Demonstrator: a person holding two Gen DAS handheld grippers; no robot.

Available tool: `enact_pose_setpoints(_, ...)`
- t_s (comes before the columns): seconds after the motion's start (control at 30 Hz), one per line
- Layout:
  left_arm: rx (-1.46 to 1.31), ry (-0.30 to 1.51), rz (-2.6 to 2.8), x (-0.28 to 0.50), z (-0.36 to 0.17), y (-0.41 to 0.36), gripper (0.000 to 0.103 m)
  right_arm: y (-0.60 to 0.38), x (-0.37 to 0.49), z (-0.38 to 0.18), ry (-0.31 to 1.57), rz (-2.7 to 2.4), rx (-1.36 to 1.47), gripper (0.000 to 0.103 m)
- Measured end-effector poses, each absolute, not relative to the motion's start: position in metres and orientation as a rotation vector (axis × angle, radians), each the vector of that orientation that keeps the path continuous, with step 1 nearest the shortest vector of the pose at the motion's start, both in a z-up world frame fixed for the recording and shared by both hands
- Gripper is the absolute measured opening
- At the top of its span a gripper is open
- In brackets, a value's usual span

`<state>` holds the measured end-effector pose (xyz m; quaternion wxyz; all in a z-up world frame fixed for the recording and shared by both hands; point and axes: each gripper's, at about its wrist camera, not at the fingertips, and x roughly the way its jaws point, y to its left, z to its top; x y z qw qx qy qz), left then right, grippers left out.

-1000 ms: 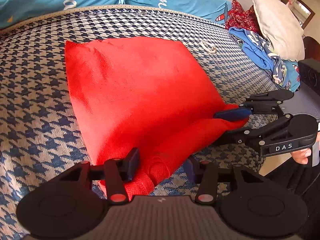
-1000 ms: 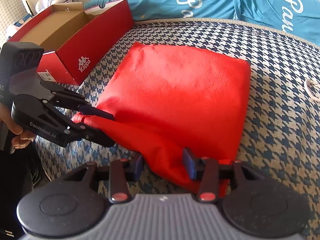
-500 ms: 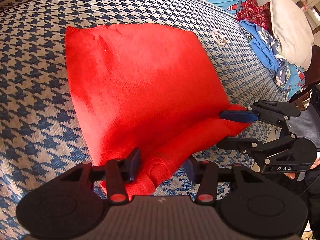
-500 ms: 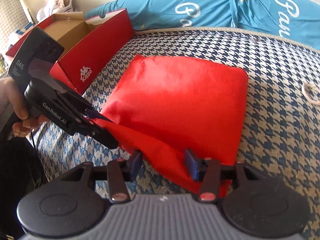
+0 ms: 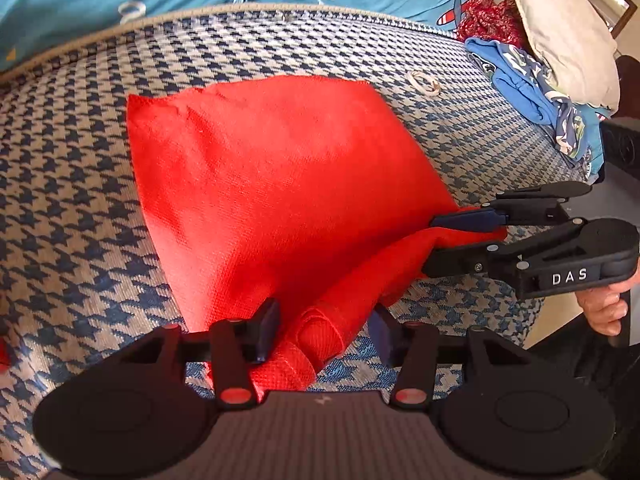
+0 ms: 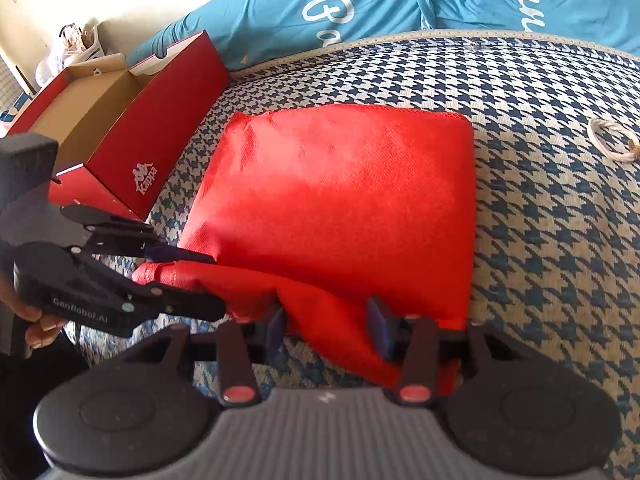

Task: Fold shopping bag

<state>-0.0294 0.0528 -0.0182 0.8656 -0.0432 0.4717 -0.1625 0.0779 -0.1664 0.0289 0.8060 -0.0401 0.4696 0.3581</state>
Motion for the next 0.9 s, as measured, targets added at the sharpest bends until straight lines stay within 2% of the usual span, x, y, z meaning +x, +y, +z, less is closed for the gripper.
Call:
enact_pose_setpoints(0.07,-0.055,0.940,-0.320,-0.038,-0.019,0.049,0.053,-0.165,0.078,0.028,1.005,0.765,-0.094,0.042)
enact_pose_setpoints(0.33,0.013,0.719,-0.208,-0.073,-0.004,0.042,0.055,-0.161,0.078,0.028,1.008,0.755,-0.133,0.042)
enact_pose_setpoints(0.9,0.058,0.692,-0.261,-0.076,-0.003,0.026,0.055,-0.159,0.083,0.029,1.026,0.769,-0.142,0.042)
